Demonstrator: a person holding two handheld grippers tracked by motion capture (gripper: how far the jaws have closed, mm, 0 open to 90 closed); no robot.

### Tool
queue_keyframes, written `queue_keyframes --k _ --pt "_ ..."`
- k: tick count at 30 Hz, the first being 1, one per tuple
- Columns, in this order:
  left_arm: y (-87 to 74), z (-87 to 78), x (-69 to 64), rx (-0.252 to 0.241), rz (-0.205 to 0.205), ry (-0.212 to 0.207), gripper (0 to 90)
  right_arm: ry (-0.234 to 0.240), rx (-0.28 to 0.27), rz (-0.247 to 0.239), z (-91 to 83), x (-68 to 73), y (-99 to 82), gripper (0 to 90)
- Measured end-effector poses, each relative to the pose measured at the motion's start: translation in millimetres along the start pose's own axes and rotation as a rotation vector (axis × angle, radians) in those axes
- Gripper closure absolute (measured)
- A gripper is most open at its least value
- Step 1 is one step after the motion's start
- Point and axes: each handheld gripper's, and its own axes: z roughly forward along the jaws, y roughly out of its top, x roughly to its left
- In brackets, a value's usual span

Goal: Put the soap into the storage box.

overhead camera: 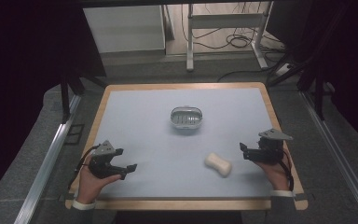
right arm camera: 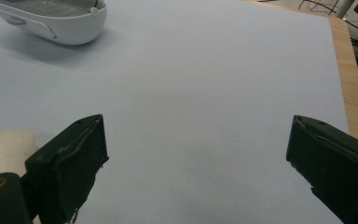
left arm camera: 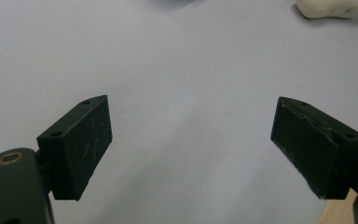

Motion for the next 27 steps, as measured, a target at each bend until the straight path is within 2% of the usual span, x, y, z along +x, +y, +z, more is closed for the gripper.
queue_keyframes --k 4,8,11,24,27 --pt "-0.6 3.6 -0.5 0.011 0.002 -0.003 12.9 -0.005 0.002 0.006 -1.1 -0.3 0.3 4.6" --pt "-0.6 3.9 -0.6 0.014 0.003 -0.004 12.9 -0.005 0.025 -0.016 -0.8 2.3 0.5 4.7" --pt "-0.4 2.7 -0.6 0.011 0.003 -0.005 12.9 -0.004 0.026 -0.007 -0.7 2.2 0.6 4.7" --pt "-0.8 3.1 -0.2 0.012 0.002 -0.004 13.0 0.001 0.01 0.0 -6.1 0.5 1.0 5.8" --pt "-0.9 3.5 -0.3 0.013 0.002 -0.002 13.0 0.019 -0.001 -0.009 -8.8 1.0 3.3 7.0"
